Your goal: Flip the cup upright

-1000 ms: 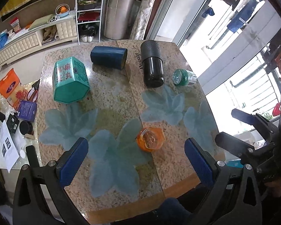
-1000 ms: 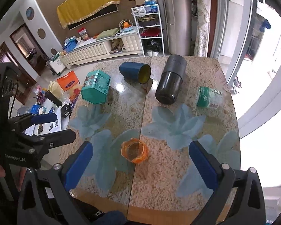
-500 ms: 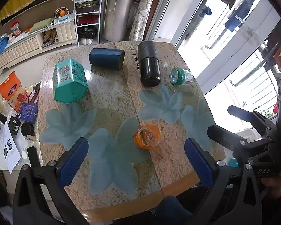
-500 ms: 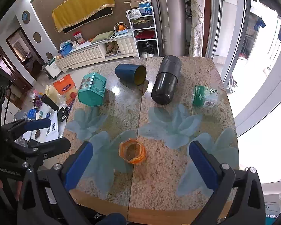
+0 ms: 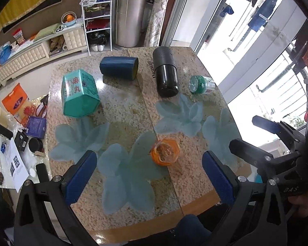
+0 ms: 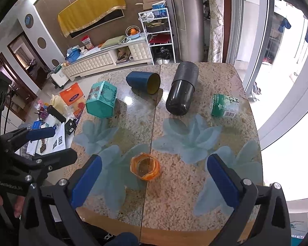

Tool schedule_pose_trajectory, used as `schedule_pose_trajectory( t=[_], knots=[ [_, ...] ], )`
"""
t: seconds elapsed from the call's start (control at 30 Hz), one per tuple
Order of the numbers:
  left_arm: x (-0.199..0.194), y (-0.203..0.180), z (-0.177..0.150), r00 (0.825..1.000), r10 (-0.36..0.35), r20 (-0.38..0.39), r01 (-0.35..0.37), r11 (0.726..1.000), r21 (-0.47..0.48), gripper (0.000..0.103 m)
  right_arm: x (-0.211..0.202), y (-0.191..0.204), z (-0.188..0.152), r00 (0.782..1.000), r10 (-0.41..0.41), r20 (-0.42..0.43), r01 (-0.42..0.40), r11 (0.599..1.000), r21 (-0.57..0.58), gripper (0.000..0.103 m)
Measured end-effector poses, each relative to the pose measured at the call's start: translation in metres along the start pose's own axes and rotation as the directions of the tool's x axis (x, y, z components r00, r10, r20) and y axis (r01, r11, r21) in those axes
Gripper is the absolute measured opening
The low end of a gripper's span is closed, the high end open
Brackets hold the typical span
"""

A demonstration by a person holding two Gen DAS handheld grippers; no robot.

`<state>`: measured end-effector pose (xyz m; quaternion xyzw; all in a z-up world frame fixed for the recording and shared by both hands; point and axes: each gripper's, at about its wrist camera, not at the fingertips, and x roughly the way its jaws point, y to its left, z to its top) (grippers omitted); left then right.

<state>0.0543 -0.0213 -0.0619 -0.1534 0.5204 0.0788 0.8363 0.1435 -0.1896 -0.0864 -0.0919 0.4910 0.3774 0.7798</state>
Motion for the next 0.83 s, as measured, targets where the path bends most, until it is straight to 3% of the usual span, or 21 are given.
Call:
schedule_pose_trajectory(
  t=[0.27,0.4,0.67,0.83],
  knots=[
    [-0.007,0.003,0.002,1.0,0.004,0.029,-0.004,1.0,-0.018,0.103,-0.001,0.005,0.0,1.0,0.02,0.015,-0.02,1.0,-0.022,0.103],
    [-0.009,0.004,0.0,0.998,-0.032,0.053,0.033,0.999,-0.019,0.103,-0.001,0.004,0.0,1.0,0.026,0.017,-0.026,0.999,-0.023,0.103],
    [-0.014,-0.004,0.0,0.992,0.07,0.105,-0.072,0.997,0.014,0.103,0.001,0.003,-0.002,0.999,0.041,0.011,-0.041,0.999,-0.017,0.103],
    [-0.015,-0.001,0.0,0.992,0.055,0.113,-0.054,0.999,-0.007,0.103,0.001,0.004,-0.004,0.999,0.043,0.009,-0.042,0.999,-0.018,0.103]
  ],
)
